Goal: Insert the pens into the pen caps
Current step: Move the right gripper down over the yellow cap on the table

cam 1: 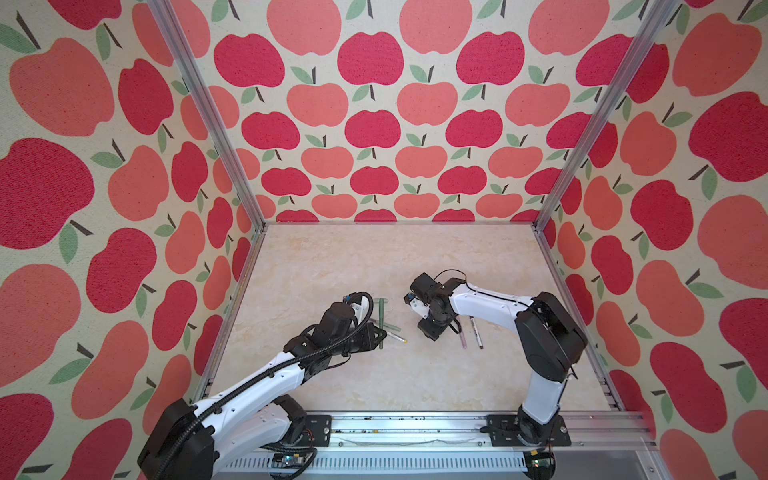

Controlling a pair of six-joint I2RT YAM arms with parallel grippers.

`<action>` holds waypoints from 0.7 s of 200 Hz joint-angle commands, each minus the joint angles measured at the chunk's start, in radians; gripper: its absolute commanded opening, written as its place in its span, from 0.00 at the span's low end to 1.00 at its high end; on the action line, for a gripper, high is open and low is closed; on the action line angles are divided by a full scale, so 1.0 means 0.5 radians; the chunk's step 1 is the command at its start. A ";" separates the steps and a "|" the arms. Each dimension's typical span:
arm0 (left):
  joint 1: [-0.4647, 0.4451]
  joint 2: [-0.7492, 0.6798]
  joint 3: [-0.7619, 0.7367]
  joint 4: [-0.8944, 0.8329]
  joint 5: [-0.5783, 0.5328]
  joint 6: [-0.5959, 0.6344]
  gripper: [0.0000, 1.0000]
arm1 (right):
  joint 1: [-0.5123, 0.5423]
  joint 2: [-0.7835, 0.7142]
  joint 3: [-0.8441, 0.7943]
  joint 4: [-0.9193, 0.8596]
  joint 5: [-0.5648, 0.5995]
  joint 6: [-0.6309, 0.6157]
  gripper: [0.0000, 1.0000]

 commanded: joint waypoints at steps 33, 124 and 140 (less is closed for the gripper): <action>-0.011 0.018 0.015 0.041 -0.010 -0.015 0.00 | -0.035 0.102 0.043 -0.056 0.014 -0.021 0.51; -0.013 0.006 0.036 0.014 -0.040 -0.006 0.00 | -0.113 0.022 -0.100 -0.049 -0.180 0.129 0.51; -0.012 0.009 0.045 0.003 -0.047 0.000 0.00 | -0.113 0.019 -0.127 -0.068 -0.188 0.156 0.50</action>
